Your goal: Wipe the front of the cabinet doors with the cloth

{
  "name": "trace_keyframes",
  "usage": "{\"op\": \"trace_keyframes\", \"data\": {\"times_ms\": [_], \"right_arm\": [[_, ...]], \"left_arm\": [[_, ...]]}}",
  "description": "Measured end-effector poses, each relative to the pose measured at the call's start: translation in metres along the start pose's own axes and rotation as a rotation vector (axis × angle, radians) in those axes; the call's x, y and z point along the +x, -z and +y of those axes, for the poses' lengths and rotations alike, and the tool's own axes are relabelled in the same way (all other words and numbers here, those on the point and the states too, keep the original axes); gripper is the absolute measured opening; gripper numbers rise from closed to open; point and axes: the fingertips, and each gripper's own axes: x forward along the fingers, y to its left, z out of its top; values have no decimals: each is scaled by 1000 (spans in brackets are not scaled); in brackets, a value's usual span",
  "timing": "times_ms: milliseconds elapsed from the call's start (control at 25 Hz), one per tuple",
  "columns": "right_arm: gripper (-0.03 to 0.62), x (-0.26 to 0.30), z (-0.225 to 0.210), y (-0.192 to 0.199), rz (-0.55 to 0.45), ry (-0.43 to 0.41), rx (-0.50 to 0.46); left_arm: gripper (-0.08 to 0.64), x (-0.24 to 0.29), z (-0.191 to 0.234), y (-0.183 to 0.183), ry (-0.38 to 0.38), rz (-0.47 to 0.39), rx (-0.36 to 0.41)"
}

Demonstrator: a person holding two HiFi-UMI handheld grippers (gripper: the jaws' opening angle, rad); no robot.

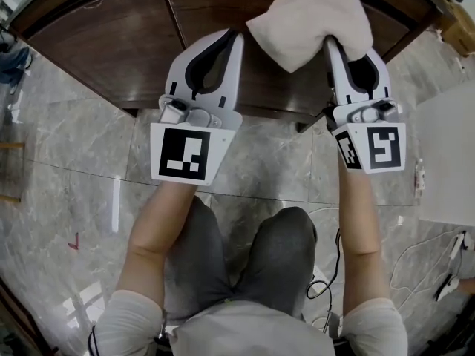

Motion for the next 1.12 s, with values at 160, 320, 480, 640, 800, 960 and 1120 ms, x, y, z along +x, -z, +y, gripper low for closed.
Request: {"op": "trace_keyframes", "data": {"times_ms": [160,320,480,640,800,960,1120], "right_arm": [[80,-14,-17,2,18,35,-2],[81,-26,-34,2,27,65,-17],[80,-41,-52,6,43,102,-32],[80,-55,-67,8,58,130,-43],[80,-63,-76,9,62,140,-49],[80,-69,-82,12,62,149,-50],[80,-75,-89,15,61,158,-50]], "left_arm": [[18,5,-11,1,20,1,-10],[18,10,-20,0,34,0,-13],[18,13,-31,-2,47,-9,-16],[18,14,-40,-5,51,-16,-21],[18,13,-47,-6,50,-17,-20],[18,13,-54,-2,51,-10,-17],[18,14,-58,1,53,-1,-12]]}}
